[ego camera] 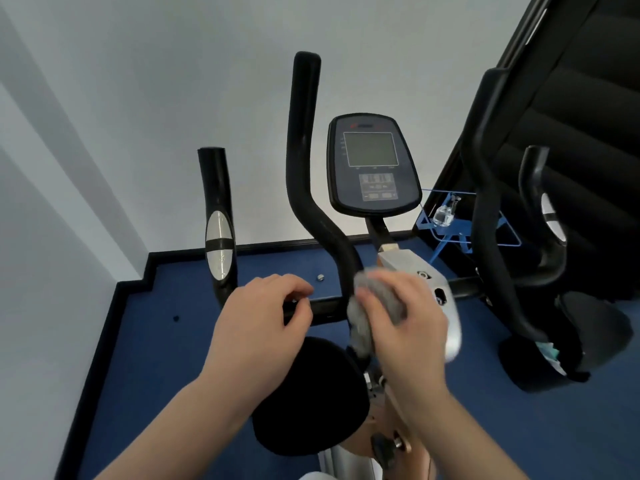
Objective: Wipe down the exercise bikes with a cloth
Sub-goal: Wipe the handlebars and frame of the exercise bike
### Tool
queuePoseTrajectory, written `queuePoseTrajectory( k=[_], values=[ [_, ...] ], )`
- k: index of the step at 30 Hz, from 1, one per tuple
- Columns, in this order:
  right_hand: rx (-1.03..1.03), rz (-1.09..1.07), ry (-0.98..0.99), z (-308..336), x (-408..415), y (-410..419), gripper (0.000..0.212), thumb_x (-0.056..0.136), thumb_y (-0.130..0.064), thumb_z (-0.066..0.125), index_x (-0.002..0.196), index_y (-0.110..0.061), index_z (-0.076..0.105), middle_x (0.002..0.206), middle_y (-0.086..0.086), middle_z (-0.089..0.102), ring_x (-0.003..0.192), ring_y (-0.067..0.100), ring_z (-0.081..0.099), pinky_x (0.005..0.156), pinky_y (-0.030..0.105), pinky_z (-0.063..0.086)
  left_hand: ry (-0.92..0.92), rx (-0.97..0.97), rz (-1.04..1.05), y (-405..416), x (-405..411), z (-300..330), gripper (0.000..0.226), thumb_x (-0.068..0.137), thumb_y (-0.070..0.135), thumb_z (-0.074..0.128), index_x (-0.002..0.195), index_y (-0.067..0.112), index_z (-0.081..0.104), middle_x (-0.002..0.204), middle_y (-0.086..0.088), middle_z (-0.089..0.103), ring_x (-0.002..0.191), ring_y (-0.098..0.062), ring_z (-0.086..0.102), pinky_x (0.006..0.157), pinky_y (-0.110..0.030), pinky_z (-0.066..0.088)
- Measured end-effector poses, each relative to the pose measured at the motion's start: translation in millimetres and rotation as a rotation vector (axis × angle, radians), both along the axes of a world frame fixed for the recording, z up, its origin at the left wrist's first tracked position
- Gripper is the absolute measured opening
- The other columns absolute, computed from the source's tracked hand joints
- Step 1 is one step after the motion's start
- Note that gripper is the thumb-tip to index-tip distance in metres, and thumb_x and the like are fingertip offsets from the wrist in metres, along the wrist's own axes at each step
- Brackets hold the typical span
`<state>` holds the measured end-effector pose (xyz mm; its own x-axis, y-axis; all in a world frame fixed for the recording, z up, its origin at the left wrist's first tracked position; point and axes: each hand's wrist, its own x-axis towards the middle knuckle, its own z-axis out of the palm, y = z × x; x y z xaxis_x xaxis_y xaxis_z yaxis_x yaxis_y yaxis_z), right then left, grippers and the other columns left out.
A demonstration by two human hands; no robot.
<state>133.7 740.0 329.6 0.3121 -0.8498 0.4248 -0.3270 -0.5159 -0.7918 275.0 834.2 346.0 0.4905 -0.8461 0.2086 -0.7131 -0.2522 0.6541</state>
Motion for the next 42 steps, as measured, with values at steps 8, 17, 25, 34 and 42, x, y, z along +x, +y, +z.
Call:
queuePoseTrajectory(
  k=[8, 17, 25, 34, 42],
  values=[
    [-0.051, 0.085, 0.084, -0.7, -7.9, -2.3, 0.017, 0.081, -0.036, 0.069, 0.098, -0.034, 0.065, 0.100, -0.018, 0.059, 0.099, 0.006, 0.058, 0.085, 0.016, 0.044, 0.021, 0.001, 0.027, -1.4, -1.4, 3.5, 0.019, 0.086, 0.028, 0.055, 0.099, 0.036, 0.065, 0.086, 0.027, 0.061, 0.093, 0.007, 0.052, 0.074, -0.010, 0.039],
    [-0.066, 0.269, 0.051, 43.7, 65.9, -60.1, 0.008, 0.080, -0.021, 0.072, 0.088, -0.020, 0.070, 0.093, -0.009, 0.061, 0.088, 0.002, 0.056, 0.082, 0.015, 0.042, -0.120, -0.263, 0.173, -7.0, 12.0, 20.8, 0.024, 0.083, 0.022, 0.057, 0.104, 0.027, 0.066, 0.101, 0.021, 0.062, 0.100, 0.003, 0.053, 0.090, -0.025, 0.042],
    [-0.102, 0.239, 0.083, 45.4, 74.1, -62.0, 0.008, 0.077, -0.023, 0.074, 0.085, -0.022, 0.071, 0.090, -0.012, 0.063, 0.088, 0.001, 0.059, 0.080, 0.005, 0.039, -0.122, -0.364, 0.246, -42.9, 92.9, 47.6, 0.038, 0.087, 0.012, 0.055, 0.124, 0.022, 0.057, 0.136, 0.009, 0.049, 0.125, -0.001, 0.038, 0.101, -0.013, 0.030],
    [-0.209, 0.203, 0.137, 39.8, 68.5, -41.6, 0.022, 0.078, -0.025, 0.074, 0.099, -0.029, 0.069, 0.102, -0.019, 0.059, 0.101, -0.002, 0.055, 0.088, 0.006, 0.037, -0.197, -0.207, 0.152, -54.6, 110.5, 39.5, 0.046, 0.094, 0.026, 0.046, 0.139, 0.017, 0.040, 0.142, 0.005, 0.039, 0.135, -0.010, 0.025, 0.107, -0.021, 0.020],
    [0.005, 0.345, -0.049, 79.3, 132.8, -73.3, 0.014, 0.084, -0.002, 0.064, 0.085, -0.014, 0.070, 0.090, -0.003, 0.055, 0.065, 0.010, 0.065, 0.055, 0.025, 0.054, -0.250, -0.203, 0.111, -51.4, 117.6, 41.8, 0.046, 0.093, 0.027, 0.048, 0.137, 0.016, 0.043, 0.139, 0.004, 0.044, 0.132, -0.011, 0.030, 0.110, -0.025, 0.024]
  ],
)
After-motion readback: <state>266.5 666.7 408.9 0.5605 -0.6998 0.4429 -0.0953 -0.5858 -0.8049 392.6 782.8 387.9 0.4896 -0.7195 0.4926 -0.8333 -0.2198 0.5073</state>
